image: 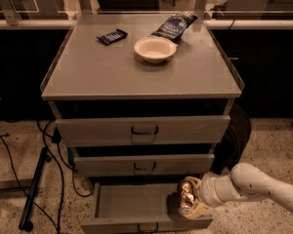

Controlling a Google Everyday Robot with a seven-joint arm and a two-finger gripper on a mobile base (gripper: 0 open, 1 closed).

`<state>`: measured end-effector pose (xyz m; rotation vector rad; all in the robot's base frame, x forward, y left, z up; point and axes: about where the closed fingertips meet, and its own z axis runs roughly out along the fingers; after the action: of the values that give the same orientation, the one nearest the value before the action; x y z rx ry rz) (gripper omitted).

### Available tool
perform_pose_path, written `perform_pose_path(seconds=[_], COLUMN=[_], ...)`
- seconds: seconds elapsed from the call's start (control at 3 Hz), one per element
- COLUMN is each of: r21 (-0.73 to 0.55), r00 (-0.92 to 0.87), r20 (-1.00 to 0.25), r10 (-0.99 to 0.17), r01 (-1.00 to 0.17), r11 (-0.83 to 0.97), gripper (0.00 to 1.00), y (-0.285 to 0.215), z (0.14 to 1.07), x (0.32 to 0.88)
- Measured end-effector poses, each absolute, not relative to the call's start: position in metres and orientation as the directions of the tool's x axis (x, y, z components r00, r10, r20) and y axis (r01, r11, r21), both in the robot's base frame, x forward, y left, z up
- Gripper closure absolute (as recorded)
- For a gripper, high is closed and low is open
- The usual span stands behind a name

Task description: Place orange can into bottom drawer

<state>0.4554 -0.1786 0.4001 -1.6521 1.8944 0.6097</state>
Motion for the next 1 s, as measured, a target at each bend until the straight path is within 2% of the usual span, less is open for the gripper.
perform_pose_path(seconds=[1.0], r21=[-0.038], r00=[-0.095], r20=[-0.715], r10=[-0.693], r01=[-0.984], r11=[0.173], gripper=[1.00], y=[-0.147], z=[0.255], x=[0.487])
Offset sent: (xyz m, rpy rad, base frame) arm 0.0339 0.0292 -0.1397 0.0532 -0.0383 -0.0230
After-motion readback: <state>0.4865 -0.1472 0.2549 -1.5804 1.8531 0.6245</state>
